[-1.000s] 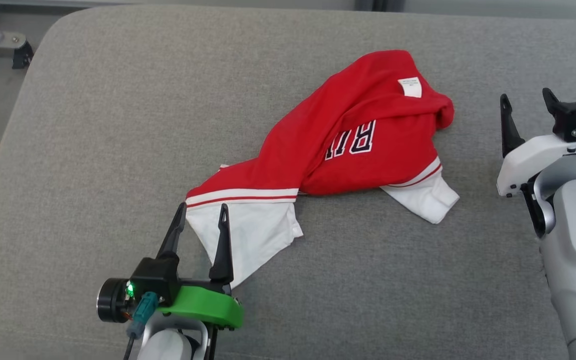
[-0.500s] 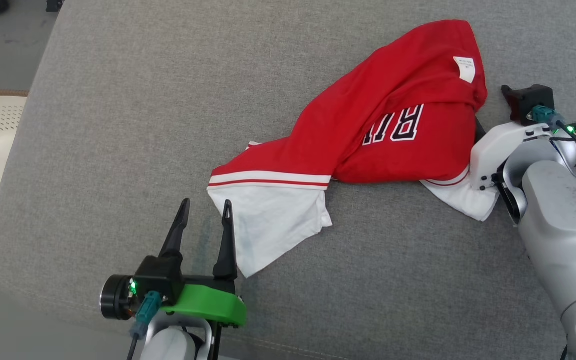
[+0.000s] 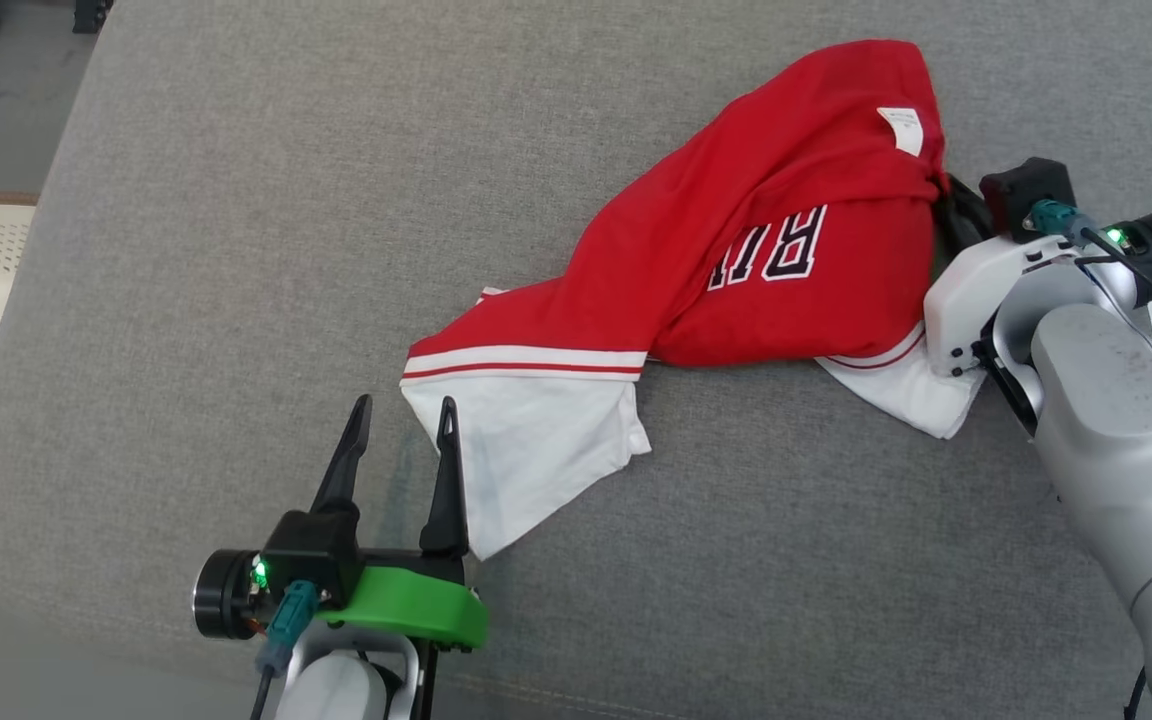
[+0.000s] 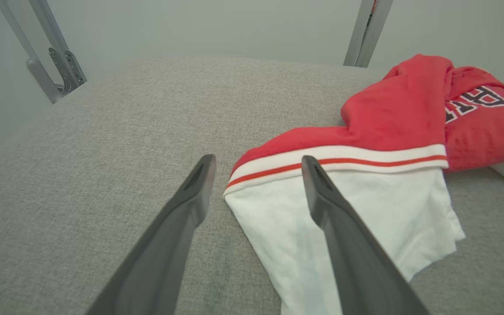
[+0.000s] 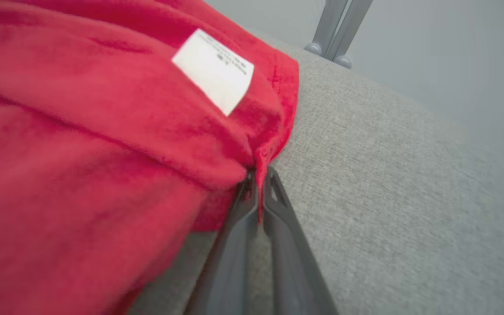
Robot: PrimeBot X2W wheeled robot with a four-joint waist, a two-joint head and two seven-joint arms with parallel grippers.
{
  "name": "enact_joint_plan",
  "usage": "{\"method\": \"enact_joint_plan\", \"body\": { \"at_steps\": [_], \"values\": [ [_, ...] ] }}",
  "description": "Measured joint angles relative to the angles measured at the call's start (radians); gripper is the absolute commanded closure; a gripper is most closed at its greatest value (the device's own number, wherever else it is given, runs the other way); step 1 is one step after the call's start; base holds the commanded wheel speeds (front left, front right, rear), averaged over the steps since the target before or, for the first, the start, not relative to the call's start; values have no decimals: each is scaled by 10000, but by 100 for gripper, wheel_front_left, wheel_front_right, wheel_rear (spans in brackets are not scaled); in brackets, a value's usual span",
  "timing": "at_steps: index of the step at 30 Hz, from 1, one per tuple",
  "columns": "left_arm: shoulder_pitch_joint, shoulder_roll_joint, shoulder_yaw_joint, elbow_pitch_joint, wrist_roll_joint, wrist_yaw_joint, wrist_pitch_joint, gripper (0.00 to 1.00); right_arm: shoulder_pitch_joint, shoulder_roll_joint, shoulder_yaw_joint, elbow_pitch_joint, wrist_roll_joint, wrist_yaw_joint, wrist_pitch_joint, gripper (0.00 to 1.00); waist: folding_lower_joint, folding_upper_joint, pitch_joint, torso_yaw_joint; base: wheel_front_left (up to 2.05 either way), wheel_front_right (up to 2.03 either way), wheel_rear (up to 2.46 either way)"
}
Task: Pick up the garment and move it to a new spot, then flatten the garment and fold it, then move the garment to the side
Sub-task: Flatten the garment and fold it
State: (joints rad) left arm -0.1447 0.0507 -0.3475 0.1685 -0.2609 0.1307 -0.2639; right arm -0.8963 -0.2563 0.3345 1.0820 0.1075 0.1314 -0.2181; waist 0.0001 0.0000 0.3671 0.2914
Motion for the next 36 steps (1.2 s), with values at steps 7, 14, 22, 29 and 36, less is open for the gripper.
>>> {"method": "enact_joint_plan", "body": {
  "at_steps": [7,14,22,29,36],
  "values": [
    [22,-10,113,67,157,-77,0,0,-358,-182,-299,-370,25,0,-382,100,0,0,-351,-469,0,0,0],
    [145,19,219,221,263,-161,-2,0,-465,-382,-938,-2036,-341,0,-437,100,0,0,-867,-1071,0,0,0],
    [330,65,245,274,326,-203,-2,0,1433,-631,-1534,-4725,-196,0,-437,100,0,0,-1504,-1755,0,0,0],
    [429,140,314,267,316,-190,-2,0,4585,-579,-2529,-6742,-98,0,-140,100,0,0,-1879,-2321,0,0,0],
    [427,176,270,244,316,-192,-2,0,6861,165,-3682,-7509,48,0,180,100,0,0,-1990,-2666,0,0,0]
  ]
}}
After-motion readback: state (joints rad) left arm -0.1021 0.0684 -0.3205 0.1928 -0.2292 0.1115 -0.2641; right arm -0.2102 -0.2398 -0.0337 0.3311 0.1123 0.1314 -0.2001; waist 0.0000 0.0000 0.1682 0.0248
